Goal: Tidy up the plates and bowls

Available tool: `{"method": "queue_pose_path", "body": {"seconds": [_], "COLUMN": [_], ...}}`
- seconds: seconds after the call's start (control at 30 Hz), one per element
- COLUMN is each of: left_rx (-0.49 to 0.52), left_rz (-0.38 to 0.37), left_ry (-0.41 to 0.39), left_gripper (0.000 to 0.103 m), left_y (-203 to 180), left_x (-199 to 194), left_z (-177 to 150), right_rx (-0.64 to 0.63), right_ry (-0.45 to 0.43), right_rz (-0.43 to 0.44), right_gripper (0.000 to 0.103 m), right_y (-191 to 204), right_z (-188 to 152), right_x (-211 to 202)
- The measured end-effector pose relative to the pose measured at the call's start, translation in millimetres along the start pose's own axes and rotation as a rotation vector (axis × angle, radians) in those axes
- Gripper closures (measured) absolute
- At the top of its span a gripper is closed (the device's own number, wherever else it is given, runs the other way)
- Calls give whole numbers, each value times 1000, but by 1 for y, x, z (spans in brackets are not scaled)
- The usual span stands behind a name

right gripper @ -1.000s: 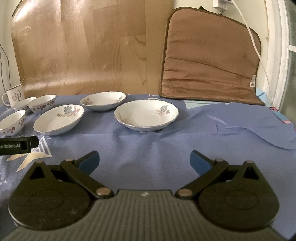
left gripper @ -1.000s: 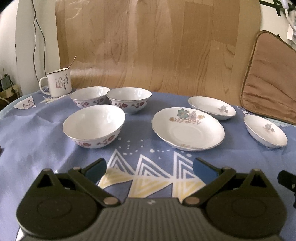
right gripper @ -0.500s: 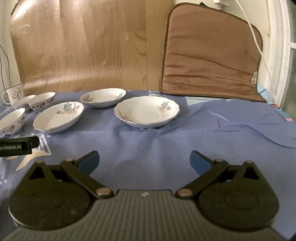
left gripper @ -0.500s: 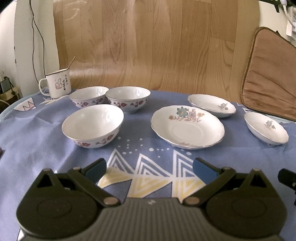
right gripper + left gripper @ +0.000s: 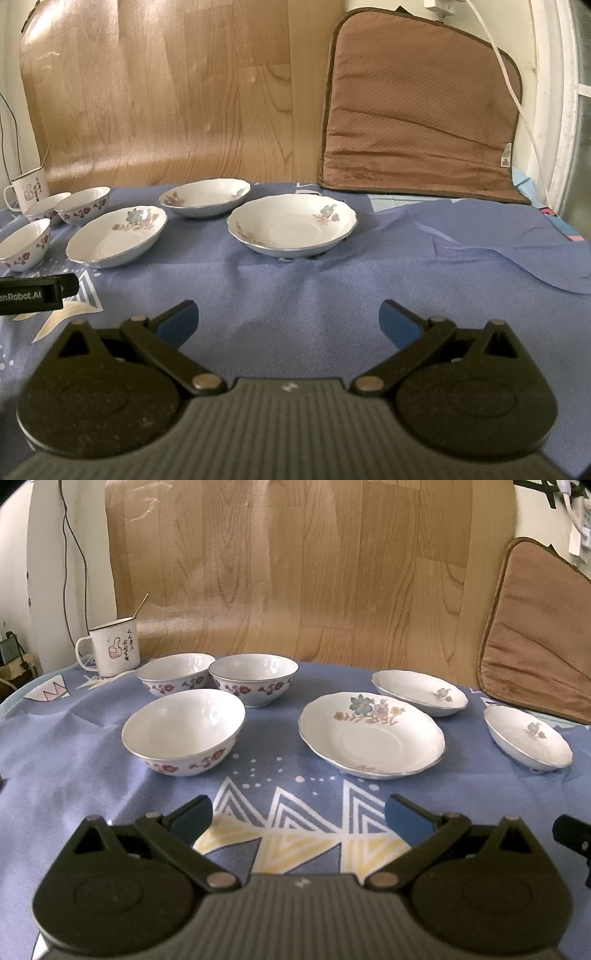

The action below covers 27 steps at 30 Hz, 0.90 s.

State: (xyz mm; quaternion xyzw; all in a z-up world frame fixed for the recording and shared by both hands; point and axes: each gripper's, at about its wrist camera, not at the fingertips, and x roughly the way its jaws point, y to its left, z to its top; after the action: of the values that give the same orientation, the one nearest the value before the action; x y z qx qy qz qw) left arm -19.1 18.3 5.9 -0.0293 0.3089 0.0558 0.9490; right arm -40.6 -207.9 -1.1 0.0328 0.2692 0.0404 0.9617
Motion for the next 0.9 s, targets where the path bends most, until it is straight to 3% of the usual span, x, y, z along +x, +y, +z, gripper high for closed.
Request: {"method": "queue_pose_path", "body": {"seconds": [0.27,0.33,0.4,0.47,0.6,0.73,0.9], "left_rx": [-25,-50,-78,-100,-135,-152,-146], "left_rz": [-21,-34,-44,-49,-56,-54,-48], "left_ry": [-25,-46,-64,-74,-97,-114,-141], "left_gripper": [0,0,0,0,0,0,0], "left_y": [5,10,14,18,25,28,27], "left_x": [-4,-6,-9,-10,-12,-14,-16], "left_z": [1,1,2,2,3,3,3], "right_rx": [-4,-7,-15,2,56,11,65], "right_ry": [-28,-40,-2,49,67,74,167], "right_rz": [8,24,54,86,229,238,250], "right_gripper": [1,14,47,64,70,68,68], "right_y": [1,2,3,3,14,44,67], "right_z": [1,1,2,6,32,57,73], "right_x": [-4,-6,-1,5,10,30,83]}}
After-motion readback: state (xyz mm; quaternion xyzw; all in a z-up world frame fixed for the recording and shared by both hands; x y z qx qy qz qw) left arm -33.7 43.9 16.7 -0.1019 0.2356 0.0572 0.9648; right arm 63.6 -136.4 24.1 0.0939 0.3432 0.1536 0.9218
